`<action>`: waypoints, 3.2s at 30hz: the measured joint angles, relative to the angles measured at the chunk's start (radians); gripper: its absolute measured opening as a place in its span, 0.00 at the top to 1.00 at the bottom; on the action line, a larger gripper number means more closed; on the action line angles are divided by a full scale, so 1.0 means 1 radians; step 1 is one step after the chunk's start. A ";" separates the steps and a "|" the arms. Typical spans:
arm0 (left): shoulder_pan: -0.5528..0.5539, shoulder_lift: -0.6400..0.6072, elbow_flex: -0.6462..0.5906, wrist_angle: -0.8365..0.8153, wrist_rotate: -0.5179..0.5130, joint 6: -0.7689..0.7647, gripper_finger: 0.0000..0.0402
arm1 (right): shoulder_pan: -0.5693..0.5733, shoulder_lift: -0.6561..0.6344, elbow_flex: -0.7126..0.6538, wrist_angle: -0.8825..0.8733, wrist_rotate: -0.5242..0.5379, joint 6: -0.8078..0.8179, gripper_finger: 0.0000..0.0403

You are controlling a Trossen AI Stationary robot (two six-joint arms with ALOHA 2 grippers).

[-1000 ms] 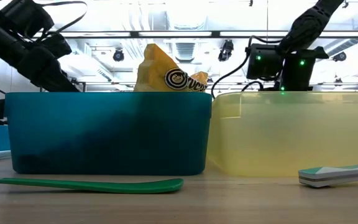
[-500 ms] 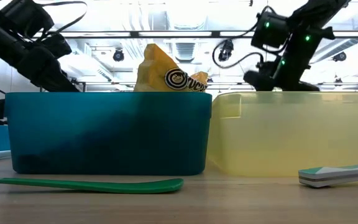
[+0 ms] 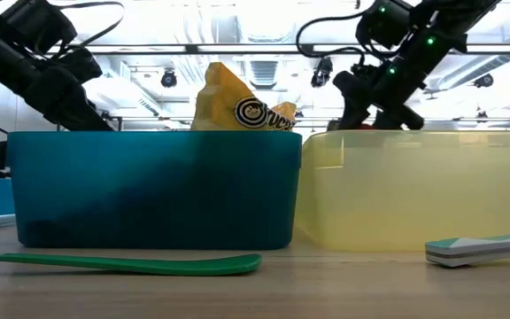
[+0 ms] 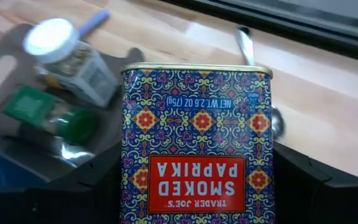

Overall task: Pick & Place Food Item
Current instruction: Put the red spice can into the black bin

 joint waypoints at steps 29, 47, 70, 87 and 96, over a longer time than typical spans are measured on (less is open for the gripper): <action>0.000 0.000 0.000 -0.002 -0.003 0.000 0.16 | 0.000 0.188 0.000 0.544 -0.254 -0.400 0.28; 0.000 0.000 0.000 -0.010 -0.004 0.000 0.16 | 0.004 0.363 0.089 0.611 -0.359 -0.869 0.29; 0.000 0.000 0.000 -0.015 -0.004 0.000 0.16 | 0.003 0.477 0.332 0.170 -0.365 -0.940 0.33; 0.000 0.000 0.000 -0.015 -0.004 0.000 0.16 | 0.003 0.464 0.323 0.166 -0.351 -0.931 0.38; 0.000 0.000 0.000 -0.015 -0.004 0.000 0.16 | 0.002 0.462 0.331 0.204 -0.330 -0.894 0.14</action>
